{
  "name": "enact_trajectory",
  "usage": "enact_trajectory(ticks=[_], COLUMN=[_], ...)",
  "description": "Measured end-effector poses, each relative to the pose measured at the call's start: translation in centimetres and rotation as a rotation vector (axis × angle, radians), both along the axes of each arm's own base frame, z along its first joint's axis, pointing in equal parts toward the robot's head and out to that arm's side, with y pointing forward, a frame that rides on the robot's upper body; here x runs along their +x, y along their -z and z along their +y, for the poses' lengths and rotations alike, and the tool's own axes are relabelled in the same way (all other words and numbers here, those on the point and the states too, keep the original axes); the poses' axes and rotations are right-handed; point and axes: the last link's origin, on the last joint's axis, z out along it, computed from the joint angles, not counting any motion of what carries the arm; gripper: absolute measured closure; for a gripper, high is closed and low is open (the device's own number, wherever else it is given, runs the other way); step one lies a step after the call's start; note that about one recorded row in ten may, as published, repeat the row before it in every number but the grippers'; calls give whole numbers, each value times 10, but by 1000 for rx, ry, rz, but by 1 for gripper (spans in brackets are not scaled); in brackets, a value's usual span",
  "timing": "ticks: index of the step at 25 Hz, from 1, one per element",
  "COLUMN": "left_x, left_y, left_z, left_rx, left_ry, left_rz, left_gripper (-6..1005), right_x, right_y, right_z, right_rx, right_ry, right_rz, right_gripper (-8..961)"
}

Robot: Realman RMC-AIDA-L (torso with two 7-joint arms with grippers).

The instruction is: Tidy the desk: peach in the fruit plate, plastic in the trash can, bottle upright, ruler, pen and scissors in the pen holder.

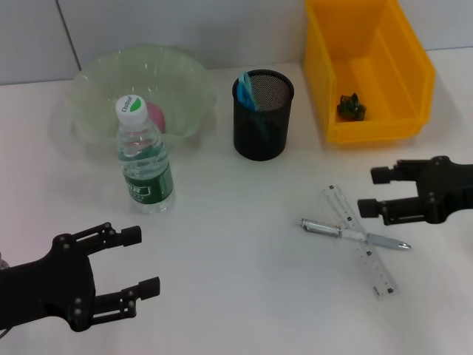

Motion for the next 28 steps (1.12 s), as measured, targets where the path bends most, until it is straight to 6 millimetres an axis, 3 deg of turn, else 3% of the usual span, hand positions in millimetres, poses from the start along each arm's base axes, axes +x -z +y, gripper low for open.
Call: enact_trajectory(ticks=[9, 16, 20, 28], left_x=[3, -2, -2, -1], left_y=[2, -2, -4, -4], left_z=[0, 4, 6, 8], left_rx=[-34, -59, -49, -39], left_ry=[20, 3, 6, 23], left_rz=[34, 138, 156, 162], left_gripper=[213, 213, 213, 213], right_x=[-11, -30, -52, -82], right_y=[-13, -12, -2, 21], right_z=[10, 37, 61, 79], right_rx=[-36, -79, -120, -117], right_ry=[93, 221, 342, 488], right_rz=[-125, -219, -331, -497], right_gripper=[133, 133, 133, 134])
